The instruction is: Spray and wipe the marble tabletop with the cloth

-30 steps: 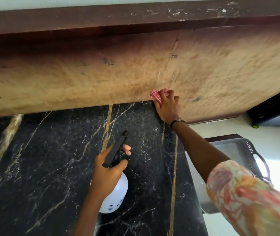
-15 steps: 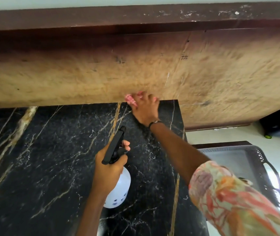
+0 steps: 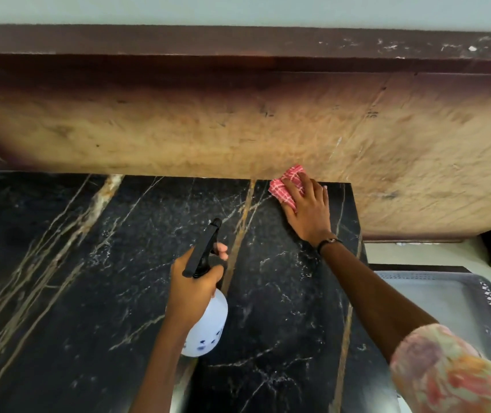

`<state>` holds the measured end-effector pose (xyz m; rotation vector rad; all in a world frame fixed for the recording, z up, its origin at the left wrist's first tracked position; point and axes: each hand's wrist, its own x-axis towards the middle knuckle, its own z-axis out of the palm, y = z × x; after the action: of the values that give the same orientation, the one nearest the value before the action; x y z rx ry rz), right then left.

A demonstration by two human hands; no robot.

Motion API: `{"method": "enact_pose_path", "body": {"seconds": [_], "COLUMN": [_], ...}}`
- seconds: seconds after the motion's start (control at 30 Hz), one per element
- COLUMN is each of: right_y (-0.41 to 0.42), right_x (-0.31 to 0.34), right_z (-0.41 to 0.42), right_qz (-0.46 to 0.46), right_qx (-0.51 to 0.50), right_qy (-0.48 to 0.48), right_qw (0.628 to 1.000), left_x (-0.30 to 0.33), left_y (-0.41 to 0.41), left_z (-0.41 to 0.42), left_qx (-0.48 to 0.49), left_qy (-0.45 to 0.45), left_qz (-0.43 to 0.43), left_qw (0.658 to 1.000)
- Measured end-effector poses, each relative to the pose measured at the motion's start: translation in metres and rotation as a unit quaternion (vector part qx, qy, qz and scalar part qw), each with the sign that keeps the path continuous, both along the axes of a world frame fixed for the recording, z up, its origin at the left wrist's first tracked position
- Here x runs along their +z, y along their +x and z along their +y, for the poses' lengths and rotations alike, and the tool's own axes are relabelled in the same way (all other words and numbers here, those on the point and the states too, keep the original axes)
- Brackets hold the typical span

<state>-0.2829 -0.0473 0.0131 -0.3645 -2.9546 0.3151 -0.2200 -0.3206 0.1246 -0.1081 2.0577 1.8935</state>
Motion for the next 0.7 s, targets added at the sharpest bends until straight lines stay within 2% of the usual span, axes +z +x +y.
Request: {"method": "enact_pose_path", "body": {"seconds": [0.17, 0.57, 0.7], "right_y": [-0.045, -0.177, -0.195], "right_x": [0.001, 0.004, 0.004], "right_z": [-0.092, -0.422, -0.494], "right_qz": [-0.027, -0.060, -0.051], "right_qx": [0.033, 0.129, 0.213], "right_qy": [0.001, 0.000, 0.011], "right_qw": [0.999, 0.990, 0.976], "left_x": [0.000, 0.007, 0.004], "left_y": [-0.017, -0.076, -0.099], "left_z": [-0.061, -0.285, -0.350], "left_qx": [0.009, 0.035, 0.067], "left_qy": [0.004, -0.018, -0.035], "left_qz": [-0.004, 0.000, 0.001], "left_qw": [1.000, 0.999, 0.997]}}
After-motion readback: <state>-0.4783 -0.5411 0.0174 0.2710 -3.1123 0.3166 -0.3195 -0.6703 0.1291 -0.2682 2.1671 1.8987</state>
